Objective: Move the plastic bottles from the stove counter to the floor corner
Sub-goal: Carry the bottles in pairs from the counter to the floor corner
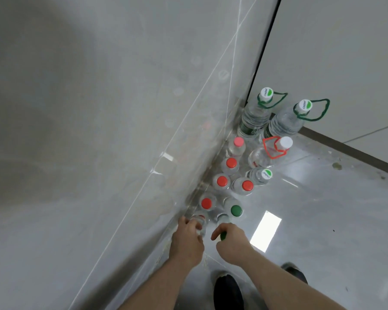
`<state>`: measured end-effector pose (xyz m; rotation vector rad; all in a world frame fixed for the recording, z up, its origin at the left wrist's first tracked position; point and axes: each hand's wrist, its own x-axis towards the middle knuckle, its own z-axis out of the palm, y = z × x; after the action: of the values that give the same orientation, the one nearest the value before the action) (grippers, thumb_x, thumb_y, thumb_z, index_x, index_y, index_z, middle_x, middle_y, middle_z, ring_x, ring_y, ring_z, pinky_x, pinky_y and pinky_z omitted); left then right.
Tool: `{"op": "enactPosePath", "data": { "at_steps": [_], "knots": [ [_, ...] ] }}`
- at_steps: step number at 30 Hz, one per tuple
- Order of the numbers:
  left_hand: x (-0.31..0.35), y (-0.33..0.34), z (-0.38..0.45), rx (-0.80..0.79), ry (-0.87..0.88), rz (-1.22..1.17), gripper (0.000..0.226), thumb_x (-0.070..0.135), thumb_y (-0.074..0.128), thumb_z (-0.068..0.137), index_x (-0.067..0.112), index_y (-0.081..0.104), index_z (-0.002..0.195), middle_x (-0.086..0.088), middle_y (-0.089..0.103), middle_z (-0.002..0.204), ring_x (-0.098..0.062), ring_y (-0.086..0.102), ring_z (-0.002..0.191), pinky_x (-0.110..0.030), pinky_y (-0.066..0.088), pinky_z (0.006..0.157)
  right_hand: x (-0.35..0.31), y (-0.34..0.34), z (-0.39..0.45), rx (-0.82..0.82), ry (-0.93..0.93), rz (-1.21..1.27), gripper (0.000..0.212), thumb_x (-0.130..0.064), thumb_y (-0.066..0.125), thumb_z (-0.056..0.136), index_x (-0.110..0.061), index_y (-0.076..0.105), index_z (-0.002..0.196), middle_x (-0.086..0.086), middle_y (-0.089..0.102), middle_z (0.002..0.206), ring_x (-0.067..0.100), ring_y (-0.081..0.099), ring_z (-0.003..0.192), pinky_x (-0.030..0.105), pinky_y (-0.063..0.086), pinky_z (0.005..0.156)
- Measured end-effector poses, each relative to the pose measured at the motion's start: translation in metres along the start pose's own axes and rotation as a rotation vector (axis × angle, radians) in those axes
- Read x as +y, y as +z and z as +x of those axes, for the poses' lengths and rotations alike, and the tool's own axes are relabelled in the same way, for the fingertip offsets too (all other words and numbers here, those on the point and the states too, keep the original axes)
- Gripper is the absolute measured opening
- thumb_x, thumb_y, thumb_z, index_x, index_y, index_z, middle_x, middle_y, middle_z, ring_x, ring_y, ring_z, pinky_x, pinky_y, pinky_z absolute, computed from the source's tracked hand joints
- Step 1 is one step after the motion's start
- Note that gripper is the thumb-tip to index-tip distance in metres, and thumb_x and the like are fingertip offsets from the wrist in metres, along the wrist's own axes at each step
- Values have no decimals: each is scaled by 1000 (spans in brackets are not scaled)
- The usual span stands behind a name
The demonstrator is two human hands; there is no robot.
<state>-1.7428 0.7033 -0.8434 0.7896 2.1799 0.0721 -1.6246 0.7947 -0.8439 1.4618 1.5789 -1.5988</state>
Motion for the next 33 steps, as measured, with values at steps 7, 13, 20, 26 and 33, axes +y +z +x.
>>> {"op": "enactPosePath", "data": {
  "at_steps": [7, 13, 20, 26, 33],
  "knots": [
    [12, 8, 2, -27, 4, -4, 31, 7, 58, 94, 20, 56, 123, 1, 41, 130, -19, 57, 94, -25, 47, 78, 7, 3, -1, 31, -28, 72, 39, 5, 50, 74, -26, 68, 88, -2, 54, 88, 12, 53, 72, 29, 52, 67],
    [23, -12, -22, -27, 5, -25, 47, -2, 51, 92, 22, 48, 133, 5, 39, 135, -19, 56, 105, -31, 50, 89, 11, -16, -38, 40, -46, 78, 47, 10, 52, 74, -27, 69, 98, -13, 52, 120, 9, 54, 105, 20, 51, 87],
    [68, -70, -114, -46, -19, -15, 55, 5, 52, 94, 26, 41, 144, 11, 29, 149, -11, 54, 119, -17, 40, 95, -1, -84, -148, 50, -32, 20, 54, 10, 51, 78, -33, 61, 109, -13, 46, 141, 7, 56, 106, 13, 49, 75],
    [151, -154, -244, -56, 75, 29, 54, 15, 54, 94, 26, 44, 145, 7, 28, 156, -13, 43, 137, -24, 33, 113, -35, -175, -294, -17, -117, -165, 65, 3, 52, 81, -26, 49, 138, -5, 37, 150, 14, 55, 104, 28, 51, 93],
    [258, -244, -378, 45, 263, -32, 48, 10, 59, 90, 21, 56, 136, 9, 42, 143, -13, 47, 131, -20, 33, 108, -59, -245, -468, 100, -224, -122, 62, -1, 50, 84, -28, 47, 140, -8, 39, 150, 20, 59, 115, 29, 50, 91]
  ]
}}
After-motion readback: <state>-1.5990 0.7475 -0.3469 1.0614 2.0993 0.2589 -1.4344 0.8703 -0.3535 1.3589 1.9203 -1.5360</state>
